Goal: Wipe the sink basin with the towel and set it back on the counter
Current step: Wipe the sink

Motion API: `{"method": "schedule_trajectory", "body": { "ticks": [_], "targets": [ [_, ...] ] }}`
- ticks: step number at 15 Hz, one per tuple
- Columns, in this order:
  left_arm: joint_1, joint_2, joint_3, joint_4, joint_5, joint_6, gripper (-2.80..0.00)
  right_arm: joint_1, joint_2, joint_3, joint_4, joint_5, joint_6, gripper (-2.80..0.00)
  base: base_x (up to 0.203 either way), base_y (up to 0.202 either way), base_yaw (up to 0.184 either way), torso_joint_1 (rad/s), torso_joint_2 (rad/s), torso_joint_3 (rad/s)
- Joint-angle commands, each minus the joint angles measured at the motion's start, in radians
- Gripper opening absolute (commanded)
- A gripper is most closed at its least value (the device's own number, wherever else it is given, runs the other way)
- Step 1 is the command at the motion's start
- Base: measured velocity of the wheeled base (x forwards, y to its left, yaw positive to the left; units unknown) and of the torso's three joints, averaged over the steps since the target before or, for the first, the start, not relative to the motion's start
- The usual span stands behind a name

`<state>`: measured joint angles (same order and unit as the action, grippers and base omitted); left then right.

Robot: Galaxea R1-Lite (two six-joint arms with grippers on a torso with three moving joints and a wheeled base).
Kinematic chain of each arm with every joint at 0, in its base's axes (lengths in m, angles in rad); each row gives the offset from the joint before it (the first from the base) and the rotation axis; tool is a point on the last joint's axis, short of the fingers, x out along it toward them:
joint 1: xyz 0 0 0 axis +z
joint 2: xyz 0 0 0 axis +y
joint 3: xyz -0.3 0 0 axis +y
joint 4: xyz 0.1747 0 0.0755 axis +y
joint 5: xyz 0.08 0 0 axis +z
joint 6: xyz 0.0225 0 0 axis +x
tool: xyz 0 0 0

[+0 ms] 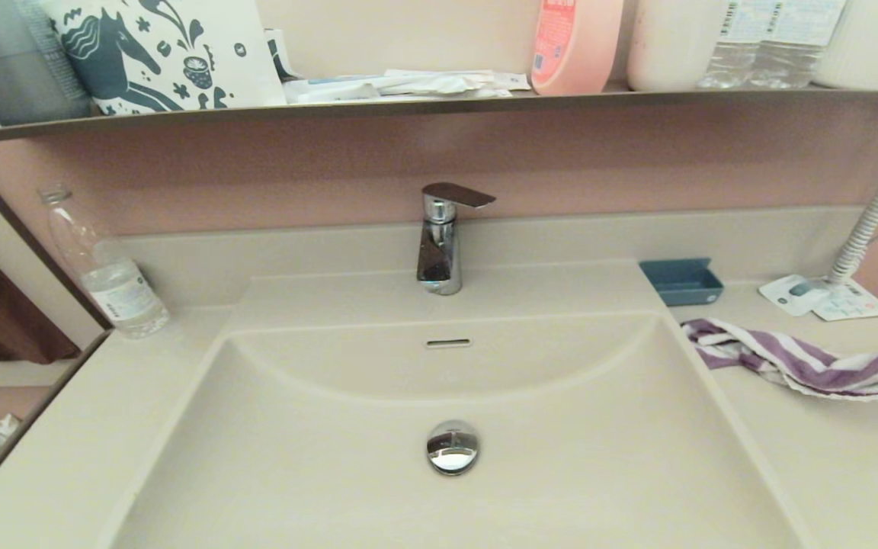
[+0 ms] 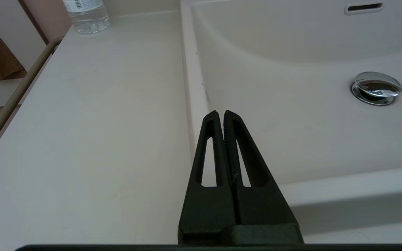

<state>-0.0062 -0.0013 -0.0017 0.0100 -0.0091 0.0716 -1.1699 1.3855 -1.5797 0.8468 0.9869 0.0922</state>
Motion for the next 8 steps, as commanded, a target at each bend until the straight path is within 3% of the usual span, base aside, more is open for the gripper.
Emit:
{"method": "schedule_trajectory", "body": {
  "ticks": [1, 4, 8],
  "targets": [
    [0.0, 0.001, 0.0, 0.001, 0.0, 0.001, -2.8, 0.03, -0.005, -0.057, 0.003, 0.02, 0.082, -2.8, 0.0, 0.0, 0.0, 0.0, 0.0, 0.0],
    [0.0, 0.001, 0.0, 0.0, 0.001, 0.001, -2.8, 0.036, -0.008, -0.126, -0.003, 0.019, 0.15, -2.8, 0.0, 0.0, 0.0, 0.0, 0.0, 0.0],
    [0.0, 0.001, 0.0, 0.001, 0.0, 0.001, -2.8, -0.021, -0.019, -0.223, -0.005, 0.014, 0.195, -2.8, 0.0, 0.0, 0.0, 0.0, 0.0, 0.0]
  ]
}}
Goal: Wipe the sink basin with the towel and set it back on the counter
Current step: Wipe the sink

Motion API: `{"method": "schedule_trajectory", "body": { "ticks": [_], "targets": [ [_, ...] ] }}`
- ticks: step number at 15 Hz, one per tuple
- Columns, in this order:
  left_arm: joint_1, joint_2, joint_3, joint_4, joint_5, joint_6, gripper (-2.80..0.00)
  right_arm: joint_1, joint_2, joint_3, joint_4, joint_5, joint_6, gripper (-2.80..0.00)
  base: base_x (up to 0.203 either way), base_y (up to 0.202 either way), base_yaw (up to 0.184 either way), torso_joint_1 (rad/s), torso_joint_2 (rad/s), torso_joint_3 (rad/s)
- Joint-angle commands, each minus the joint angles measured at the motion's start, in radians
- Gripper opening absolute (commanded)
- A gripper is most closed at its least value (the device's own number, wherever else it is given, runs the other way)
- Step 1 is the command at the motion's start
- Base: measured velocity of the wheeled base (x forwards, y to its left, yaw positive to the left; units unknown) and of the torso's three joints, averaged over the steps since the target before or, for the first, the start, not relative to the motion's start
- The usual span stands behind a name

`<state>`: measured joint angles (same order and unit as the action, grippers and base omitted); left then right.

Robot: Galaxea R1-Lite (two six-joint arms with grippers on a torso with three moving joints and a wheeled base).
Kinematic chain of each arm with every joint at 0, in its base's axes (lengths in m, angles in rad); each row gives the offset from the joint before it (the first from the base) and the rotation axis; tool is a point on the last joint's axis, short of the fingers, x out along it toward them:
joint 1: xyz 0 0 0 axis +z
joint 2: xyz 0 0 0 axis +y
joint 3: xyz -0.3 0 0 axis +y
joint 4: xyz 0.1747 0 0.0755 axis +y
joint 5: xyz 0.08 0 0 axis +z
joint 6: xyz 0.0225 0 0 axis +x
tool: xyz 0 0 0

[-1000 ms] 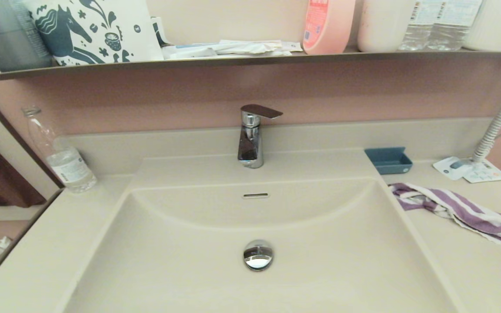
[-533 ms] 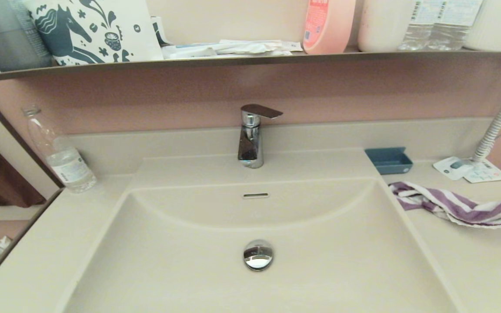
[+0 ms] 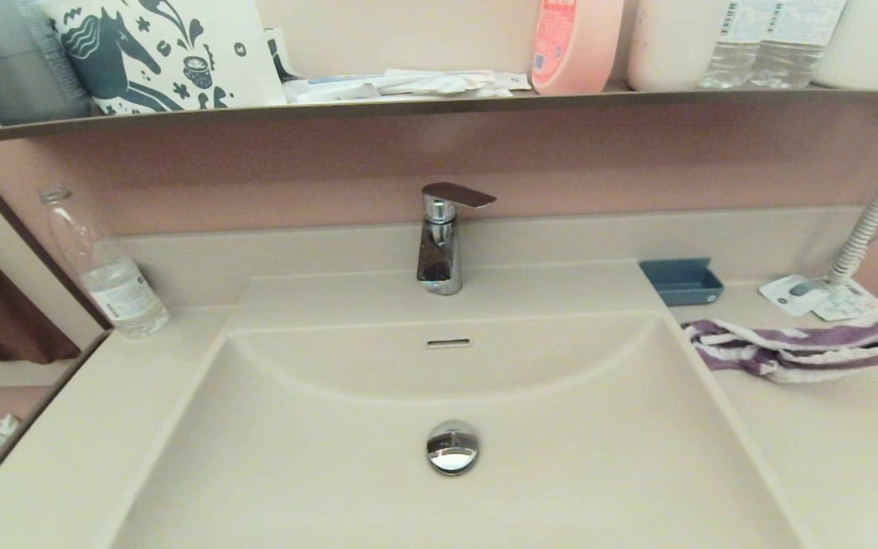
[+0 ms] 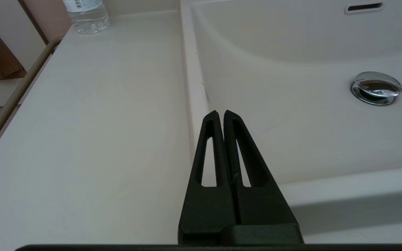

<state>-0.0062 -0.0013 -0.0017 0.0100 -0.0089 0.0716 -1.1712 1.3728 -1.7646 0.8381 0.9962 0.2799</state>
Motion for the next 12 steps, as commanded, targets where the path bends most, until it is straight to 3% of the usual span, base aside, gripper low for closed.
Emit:
{"method": "schedule_trajectory", "body": {
  "ticks": [1, 6, 12],
  "targets": [
    [0.0, 0.001, 0.0, 0.001, 0.0, 0.001, -2.8, -0.03, -0.008, -0.066, 0.003, 0.005, 0.012, -2.8, 0.0, 0.0, 0.0, 0.0, 0.0, 0.0],
    [0.0, 0.001, 0.0, 0.001, 0.0, 0.001, -2.8, -0.053, -0.033, -0.134, -0.122, 0.001, 0.091, -2.8, 0.0, 0.0, 0.0, 0.0, 0.0, 0.0],
    [0.0, 0.001, 0.0, 0.001, 0.0, 0.001, -2.8, -0.055, -0.055, -0.136, -0.344, -0.052, 0.097, -2.8, 0.0, 0.0, 0.0, 0.0, 0.0, 0.0]
  ]
}}
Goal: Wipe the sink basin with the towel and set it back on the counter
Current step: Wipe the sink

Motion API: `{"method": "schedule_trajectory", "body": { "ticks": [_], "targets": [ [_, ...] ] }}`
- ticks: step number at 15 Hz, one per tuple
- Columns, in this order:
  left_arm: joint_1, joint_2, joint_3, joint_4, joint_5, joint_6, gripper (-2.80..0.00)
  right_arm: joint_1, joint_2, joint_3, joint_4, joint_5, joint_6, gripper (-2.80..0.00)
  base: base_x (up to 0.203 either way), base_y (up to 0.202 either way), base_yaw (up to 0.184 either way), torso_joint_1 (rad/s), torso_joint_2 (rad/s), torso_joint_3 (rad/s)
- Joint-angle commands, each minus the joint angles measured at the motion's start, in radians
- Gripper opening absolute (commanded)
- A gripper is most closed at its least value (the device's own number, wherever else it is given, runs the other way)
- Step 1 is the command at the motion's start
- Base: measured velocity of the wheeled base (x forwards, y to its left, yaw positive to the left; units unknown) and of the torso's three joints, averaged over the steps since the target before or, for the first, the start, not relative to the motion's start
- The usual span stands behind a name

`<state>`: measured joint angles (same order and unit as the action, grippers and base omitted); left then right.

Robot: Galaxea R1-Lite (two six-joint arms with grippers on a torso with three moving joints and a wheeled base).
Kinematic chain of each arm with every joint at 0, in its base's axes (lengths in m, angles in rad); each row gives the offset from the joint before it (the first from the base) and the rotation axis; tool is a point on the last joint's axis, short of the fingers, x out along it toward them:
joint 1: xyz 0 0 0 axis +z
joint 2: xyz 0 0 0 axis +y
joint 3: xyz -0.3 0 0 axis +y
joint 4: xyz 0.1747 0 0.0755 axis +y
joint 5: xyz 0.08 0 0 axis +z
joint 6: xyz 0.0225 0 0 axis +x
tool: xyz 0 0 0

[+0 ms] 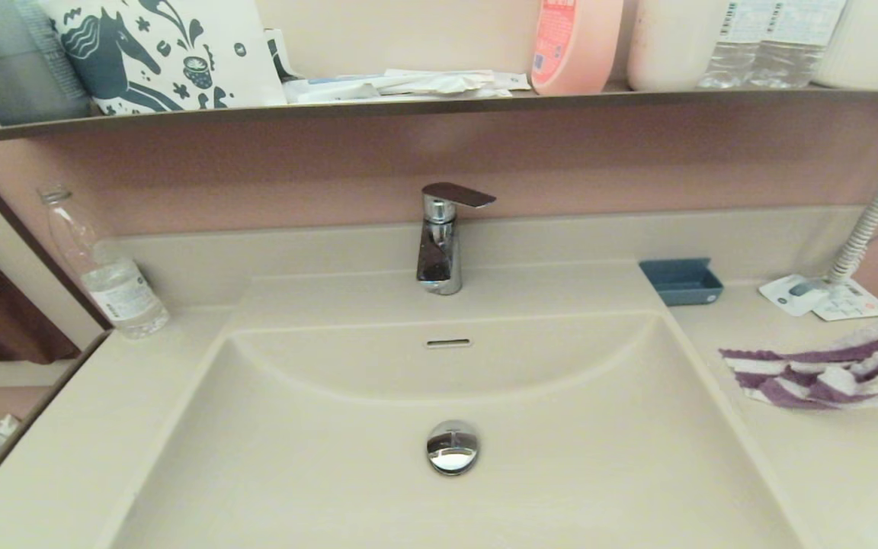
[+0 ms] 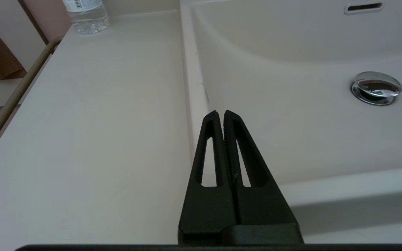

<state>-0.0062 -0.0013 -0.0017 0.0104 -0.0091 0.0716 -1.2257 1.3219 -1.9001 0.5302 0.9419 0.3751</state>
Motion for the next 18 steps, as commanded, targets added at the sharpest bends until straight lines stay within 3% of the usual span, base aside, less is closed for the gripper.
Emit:
{"method": "schedule_trajectory", "body": {
  "ticks": [1, 5, 9, 10, 13, 16, 18],
  "targets": [
    [0.0, 0.001, 0.0, -0.001, 0.0, 0.0, -2.8, -0.001, -0.004, 0.0, -0.071, -0.005, 0.002, -2.8, 0.0, 0.0, 0.0, 0.0, 0.0, 0.0],
    [0.0, 0.001, 0.0, 0.0, 0.0, 0.0, -2.8, -0.003, -0.012, 0.001, -0.179, -0.053, 0.002, -2.8, 0.0, 0.0, 0.0, 0.0, 0.0, 0.0],
    [0.0, 0.001, 0.0, 0.0, 0.0, 0.0, -2.8, 0.005, -0.025, 0.034, -0.168, -0.044, -0.005, -2.8, 0.0, 0.0, 0.0, 0.0, 0.0, 0.0],
    [0.0, 0.001, 0.0, 0.0, 0.0, 0.0, -2.8, 0.024, -0.034, 0.057, -0.135, -0.035, -0.037, -2.8, 0.0, 0.0, 0.0, 0.0, 0.0, 0.0],
    [0.0, 0.001, 0.0, -0.001, 0.0, 0.0, -2.8, 0.13, -0.045, 0.116, 0.116, -0.056, -0.328, -2.8, 0.0, 0.0, 0.0, 0.0, 0.0, 0.0],
    [0.0, 0.001, 0.0, -0.001, 0.001, 0.0, -2.8, 0.296, -0.045, 0.255, 0.187, -0.187, -0.413, -2.8, 0.0, 0.0, 0.0, 0.0, 0.0, 0.0],
    [0.0, 0.001, 0.0, 0.0, 0.0, 0.0, -2.8, 0.45, -0.04, 0.413, 0.195, -0.335, -0.465, -2.8, 0.0, 0.0, 0.0, 0.0, 0.0, 0.0]
  ]
}}
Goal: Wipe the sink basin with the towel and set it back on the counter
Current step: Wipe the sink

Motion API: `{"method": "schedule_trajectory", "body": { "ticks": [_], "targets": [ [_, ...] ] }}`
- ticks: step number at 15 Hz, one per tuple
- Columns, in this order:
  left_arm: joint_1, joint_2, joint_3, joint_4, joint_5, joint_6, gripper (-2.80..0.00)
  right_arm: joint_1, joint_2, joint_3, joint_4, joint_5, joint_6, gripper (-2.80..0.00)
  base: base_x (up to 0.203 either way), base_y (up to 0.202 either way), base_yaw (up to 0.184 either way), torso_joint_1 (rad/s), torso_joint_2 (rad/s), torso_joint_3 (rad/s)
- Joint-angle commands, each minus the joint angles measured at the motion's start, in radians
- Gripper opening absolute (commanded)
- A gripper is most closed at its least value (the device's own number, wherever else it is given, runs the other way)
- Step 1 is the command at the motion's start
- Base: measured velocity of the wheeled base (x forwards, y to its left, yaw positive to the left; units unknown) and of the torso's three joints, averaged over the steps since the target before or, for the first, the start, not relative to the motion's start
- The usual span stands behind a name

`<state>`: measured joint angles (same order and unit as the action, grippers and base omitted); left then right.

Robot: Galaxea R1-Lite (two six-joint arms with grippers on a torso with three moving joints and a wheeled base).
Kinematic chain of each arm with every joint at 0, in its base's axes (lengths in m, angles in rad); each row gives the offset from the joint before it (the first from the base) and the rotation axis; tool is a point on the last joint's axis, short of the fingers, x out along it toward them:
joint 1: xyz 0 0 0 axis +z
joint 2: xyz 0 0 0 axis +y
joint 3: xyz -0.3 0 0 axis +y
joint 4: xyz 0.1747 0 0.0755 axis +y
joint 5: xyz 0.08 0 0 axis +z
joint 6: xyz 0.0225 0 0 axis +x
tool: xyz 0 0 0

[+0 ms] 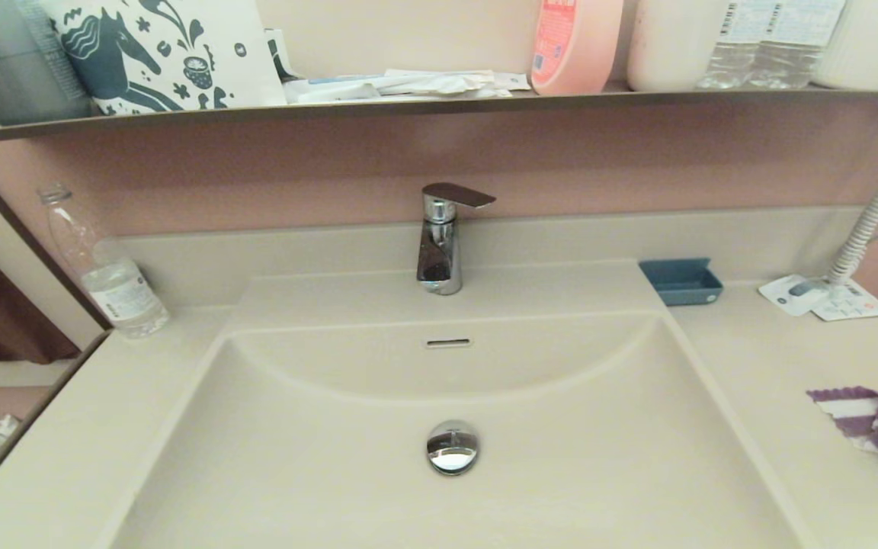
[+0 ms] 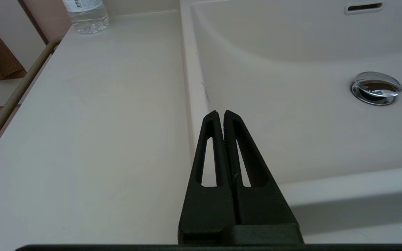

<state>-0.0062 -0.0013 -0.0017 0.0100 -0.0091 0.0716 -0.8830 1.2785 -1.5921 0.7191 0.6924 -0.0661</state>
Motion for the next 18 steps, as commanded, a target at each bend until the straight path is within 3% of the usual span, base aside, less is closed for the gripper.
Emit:
{"method": "schedule_trajectory", "body": {
  "ticks": [1, 2, 5, 10, 16, 18],
  "targets": [
    [0.0, 0.001, 0.0, 0.0, 0.001, 0.0, -2.8, 0.199, 0.009, 0.189, 0.005, -0.195, -0.052, -2.8, 0.0, 0.0, 0.0, 0.0, 0.0, 0.0],
    [0.0, 0.001, 0.0, 0.0, 0.0, 0.0, -2.8, 0.273, 0.016, 0.246, 0.0, -0.283, -0.062, -2.8, 0.0, 0.0, 0.0, 0.0, 0.0, 0.0],
    [0.0, 0.001, 0.0, -0.001, 0.0, 0.0, -2.8, 0.431, 0.086, 0.31, -0.034, -0.46, 0.013, -2.8, 0.0, 0.0, 0.0, 0.0, 0.0, 0.0],
    [0.0, 0.001, 0.0, 0.001, 0.0, 0.0, -2.8, 0.505, 0.195, 0.329, -0.04, -0.702, 0.03, -2.8, 0.0, 0.0, 0.0, 0.0, 0.0, 0.0],
    [0.0, 0.001, 0.0, 0.001, 0.0, 0.0, -2.8, 0.627, 0.196, 0.392, -0.043, -0.755, 0.149, -2.8, 0.0, 0.0, 0.0, 0.0, 0.0, 0.0],
    [0.0, 0.001, 0.0, -0.001, 0.001, 0.0, -2.8, 0.668, 0.205, 0.409, -0.103, -0.766, 0.192, -2.8, 0.0, 0.0, 0.0, 0.0, 0.0, 0.0]
  ]
}}
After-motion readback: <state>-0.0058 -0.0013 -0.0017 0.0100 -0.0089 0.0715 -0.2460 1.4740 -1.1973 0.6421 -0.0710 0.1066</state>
